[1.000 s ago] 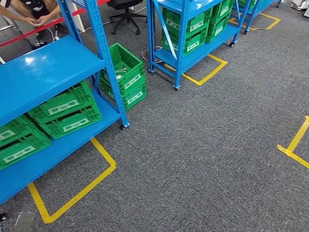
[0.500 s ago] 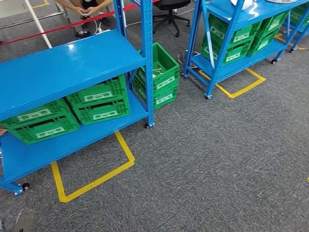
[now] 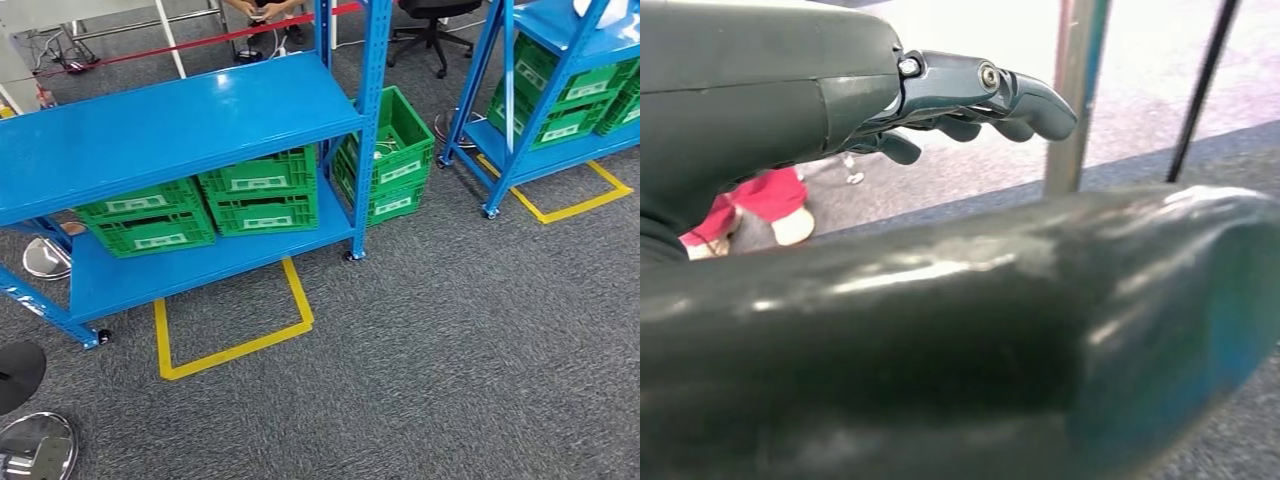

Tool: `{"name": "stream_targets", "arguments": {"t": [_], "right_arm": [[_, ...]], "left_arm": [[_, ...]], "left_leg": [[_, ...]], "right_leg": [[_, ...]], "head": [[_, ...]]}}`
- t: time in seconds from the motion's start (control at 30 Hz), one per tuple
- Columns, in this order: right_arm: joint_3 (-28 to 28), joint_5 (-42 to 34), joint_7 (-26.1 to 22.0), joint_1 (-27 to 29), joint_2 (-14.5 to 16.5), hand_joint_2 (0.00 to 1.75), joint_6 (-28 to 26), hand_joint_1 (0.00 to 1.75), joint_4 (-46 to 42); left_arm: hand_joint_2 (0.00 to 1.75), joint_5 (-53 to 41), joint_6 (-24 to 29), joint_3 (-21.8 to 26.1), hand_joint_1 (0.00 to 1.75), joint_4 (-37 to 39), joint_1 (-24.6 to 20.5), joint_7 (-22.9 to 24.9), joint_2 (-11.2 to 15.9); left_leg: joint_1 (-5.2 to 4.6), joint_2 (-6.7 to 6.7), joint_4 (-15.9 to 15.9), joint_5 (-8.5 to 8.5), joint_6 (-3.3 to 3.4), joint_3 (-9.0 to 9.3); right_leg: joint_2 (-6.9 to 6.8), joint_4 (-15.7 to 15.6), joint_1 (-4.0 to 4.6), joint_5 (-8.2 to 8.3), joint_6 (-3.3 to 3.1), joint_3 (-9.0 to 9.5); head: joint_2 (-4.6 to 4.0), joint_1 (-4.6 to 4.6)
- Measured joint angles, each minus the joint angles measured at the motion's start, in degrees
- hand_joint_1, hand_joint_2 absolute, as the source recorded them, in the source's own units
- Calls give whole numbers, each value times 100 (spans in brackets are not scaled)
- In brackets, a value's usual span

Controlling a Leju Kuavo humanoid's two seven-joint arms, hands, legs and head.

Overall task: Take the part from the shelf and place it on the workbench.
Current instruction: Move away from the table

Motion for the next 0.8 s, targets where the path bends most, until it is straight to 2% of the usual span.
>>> {"name": "stream_targets", "arguments": {"t": [0.03, 0.07, 0.13, 0.17, 0.2, 0.27, 0.3, 0.33, 0.37, 0.4, 0.43, 0.5, 0.53, 0.57, 0.63, 0.67, 0.7, 0.77, 0.8], "right_arm": [[0, 0, 1, -3, -1, 0, -1, 0, 0], [1, 1, 2, -6, -1, 0, -1, 0, 0], [1, 2, 3, -25, -1, 0, -2, 0, -2], [2, 3, 3, -34, 0, 0, -2, 0, -3], [2, 4, 3, -36, 0, 0, -3, 0, -4], [2, 4, 3, -26, -1, 0, -4, 0, -4], [2, 4, 4, -18, -1, 0, -5, 0, -4], [2, 4, 7, -12, -2, 0, -5, 0, -4], [2, 4, 10, -5, -2, 0, -6, 0, -4], [2, 4, 11, -1, -2, 0, -6, 0, -4], [2, 4, 13, 0, -2, 0, -6, 0, -4], [2, 4, 12, -4, -2, 0, -6, 0, -4], [2, 4, 11, -9, -1, 0, -6, 0, -3], [2, 4, 11, -15, -1, 0, -6, 0, -3], [2, 4, 13, -24, 3, 0, -5, 0, -2], [1, 4, 13, -25, 4, 0, -5, 0, -2], [1, 4, 10, -22, 7, 0, -4, 0, -2], [1, 4, 7, -7, 7, 0, -4, 0, -2], [1, 4, 7, 4, 7, 0, -4, 0, -1]], "left_arm": [[0, -12, -3, 0, 0, 0, -11, 0, -4], [0, -19, -9, 2, 0, 0, -12, 1, -8], [0, -30, -27, 14, 0, 0, 17, 8, -15], [0, -32, -34, 21, 0, 0, 32, 13, -17], [0, -34, -40, 27, 0, 0, 33, 17, -19], [0, -41, -44, 31, 0, 0, 11, 20, -27], [0, -47, -45, 31, 0, 0, 1, 20, -32], [0, -52, -47, 32, 0, 0, 0, 20, -37], [0, -56, -49, 33, 0, 0, 4, 20, -39], [0, -56, -49, 34, 0, 0, 9, 20, -41], [0, -56, -49, 35, 0, 0, 11, 20, -43], [0, -56, -49, 36, 0, 0, 7, 20, -43], [0, -56, -49, 36, 0, 0, 6, 20, -42], [0, -56, -49, 37, 0, 0, 8, 20, -41], [0, -57, -49, 39, 0, -1, 28, 20, -35], [0, -58, -49, 40, 0, -1, 42, 20, -37], [0, -61, -51, 42, 0, -3, 47, 21, -37], [0, -72, -66, 43, 0, -9, 24, 24, -44], [0, -83, -76, 43, 0, -12, 7, 27, -49]], "left_leg": [[-11, 79, -212, 43, 33, 117], [-23, 85, -300, 40, 71, 153], [-16, -59, -313, 51, 155, 143], [-5, -122, -319, 62, 188, 143], [11, -184, -325, 77, 226, 144], [27, -314, -328, 95, 276, 129], [26, -390, -328, 99, 291, 120], [25, -471, -326, 102, 294, 115], [25, -556, -325, 104, 293, 115], [26, -646, -324, 108, 287, 117], [29, -733, -322, 113, 276, 121], [31, -896, -311, 126, 235, 110], [32, -962, -309, 134, 202, 94], [38, -1026, -310, 148, 162, 70], [66, -1138, -327, 188, 76, 25], [71, -1092, -315, 186, 43, 1], [64, -953, -224, 121, 15, -53], [43, -571, 325, -214, -27, -319], [42, -449, 737, -422, -45, -515]], "right_leg": [[-60, 4, 20, -21, 29, 2], [-122, 3, 39, -38, 57, 19], [-194, -7, 34, -64, 113, 64], [-106, 43, 23, -112, 149, 66], [52, 208, 10, -225, 182, 1], [411, 906, -11, -593, 228, -312], [493, 1325, -16, -768, 234, -515], [523, 1620, -17, -851, 235, -670], [534, 1709, -18, -818, 230, -734], [549, 1553, -21, -670, 219, -682], [602, 1197, -29, -448, 206, -530], [915, 390, -69, -103, 187, -174], [1037, 149, -81, -34, 176, -66], [1107, 50, -82, -28, 159, -15], [974, 41, -61, -9, 94, 5], [904, 32, -60, 10, 56, 13], [822, 15, -65, 28, 17, 15], [643, -9, -63, 42, -37, 16], [547, -11, -55, 39, -54, 11]], "head": [[0, 2], [0, 4], [0, 6], [0, 15], [0, 26], [0, 56], [0, 61], [0, 65], [0, 68], [0, 68], [0, 69], [0, 68], [0, 66], [0, 64], [0, 64], [0, 61], [0, 41], [0, 2], [0, -13]]}}
